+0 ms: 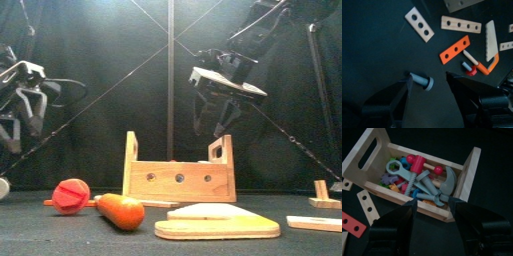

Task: Grab nail

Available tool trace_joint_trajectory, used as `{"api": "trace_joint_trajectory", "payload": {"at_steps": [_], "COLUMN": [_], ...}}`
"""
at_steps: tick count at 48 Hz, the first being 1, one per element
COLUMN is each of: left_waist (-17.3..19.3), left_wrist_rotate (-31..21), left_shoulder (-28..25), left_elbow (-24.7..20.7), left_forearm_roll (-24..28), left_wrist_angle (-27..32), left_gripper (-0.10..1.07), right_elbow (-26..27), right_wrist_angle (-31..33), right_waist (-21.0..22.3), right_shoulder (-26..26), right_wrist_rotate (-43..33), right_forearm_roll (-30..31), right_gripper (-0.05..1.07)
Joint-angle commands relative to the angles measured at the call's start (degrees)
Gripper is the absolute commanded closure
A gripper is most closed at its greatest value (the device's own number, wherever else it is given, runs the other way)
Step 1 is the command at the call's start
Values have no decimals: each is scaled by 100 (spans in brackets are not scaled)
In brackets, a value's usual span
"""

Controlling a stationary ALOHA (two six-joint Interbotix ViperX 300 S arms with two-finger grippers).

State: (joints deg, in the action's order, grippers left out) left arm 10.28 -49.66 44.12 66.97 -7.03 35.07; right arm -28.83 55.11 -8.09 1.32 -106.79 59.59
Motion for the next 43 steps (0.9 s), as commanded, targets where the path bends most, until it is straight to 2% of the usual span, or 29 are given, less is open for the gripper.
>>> {"api": "trace_joint_trajectory", "payload": {"at_steps": [1,11,17,24,29,43], "left_waist": [-62,-325,-413,-606,-729,-729], "left_wrist_rotate": [-211,-624,-1055,-1521,-1828,-2452], "left_shoulder": [-9,-26,-193,-624,-1020,-1573], "left_elbow": [62,176,299,360,255,202], "left_forearm_roll": [-132,-220,-598,-835,-809,-782], "left_wrist_angle": [-97,-492,-527,-598,-844,-1397], "left_gripper": [7,6,6,6,6,6], "right_elbow": [26,9,9,35,44,26], "right_wrist_angle": [18,9,9,9,9,0], "right_waist": [0,-9,-53,-79,-88,-158], "right_shoulder": [-149,-53,9,149,220,281], "right_wrist_rotate": [0,35,35,35,35,44], "right_forearm_roll": [70,62,70,88,132,220], "right_gripper": [15,15,15,15,15,15]}}
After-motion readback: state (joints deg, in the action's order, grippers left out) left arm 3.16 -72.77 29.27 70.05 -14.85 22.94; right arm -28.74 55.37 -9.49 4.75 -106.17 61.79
